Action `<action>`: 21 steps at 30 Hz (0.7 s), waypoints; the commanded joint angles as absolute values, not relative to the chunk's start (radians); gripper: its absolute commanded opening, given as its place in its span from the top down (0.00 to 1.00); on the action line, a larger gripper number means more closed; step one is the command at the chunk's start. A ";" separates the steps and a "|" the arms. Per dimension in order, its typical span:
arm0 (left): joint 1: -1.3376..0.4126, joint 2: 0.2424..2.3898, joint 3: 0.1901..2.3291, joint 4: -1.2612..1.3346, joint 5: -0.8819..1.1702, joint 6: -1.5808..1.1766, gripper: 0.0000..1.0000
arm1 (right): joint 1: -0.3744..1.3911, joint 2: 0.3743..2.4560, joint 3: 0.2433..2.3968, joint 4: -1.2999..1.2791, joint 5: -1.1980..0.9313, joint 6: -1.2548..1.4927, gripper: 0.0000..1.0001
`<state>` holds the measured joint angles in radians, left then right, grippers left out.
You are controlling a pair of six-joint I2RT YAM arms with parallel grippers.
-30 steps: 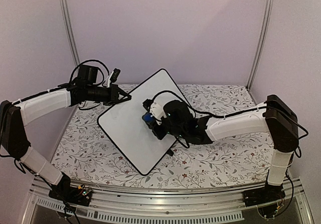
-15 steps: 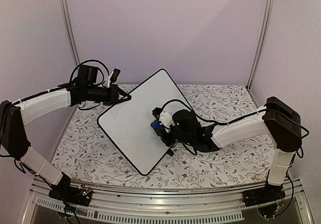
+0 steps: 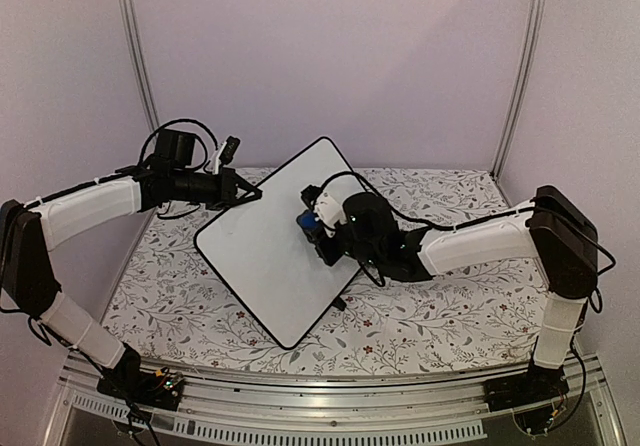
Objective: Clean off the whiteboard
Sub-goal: Erase the whiteboard at the center of the board.
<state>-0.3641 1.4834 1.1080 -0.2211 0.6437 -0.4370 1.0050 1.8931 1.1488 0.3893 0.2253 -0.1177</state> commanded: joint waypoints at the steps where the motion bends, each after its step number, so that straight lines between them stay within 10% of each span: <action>1: -0.368 1.490 1.097 -0.199 0.633 -0.382 1.00 | 0.991 1.933 1.217 0.394 0.215 -0.157 0.69; 21: -0.366 1.494 1.097 -0.199 0.641 -0.385 1.00 | 1.008 1.866 0.969 0.436 0.172 -0.012 0.70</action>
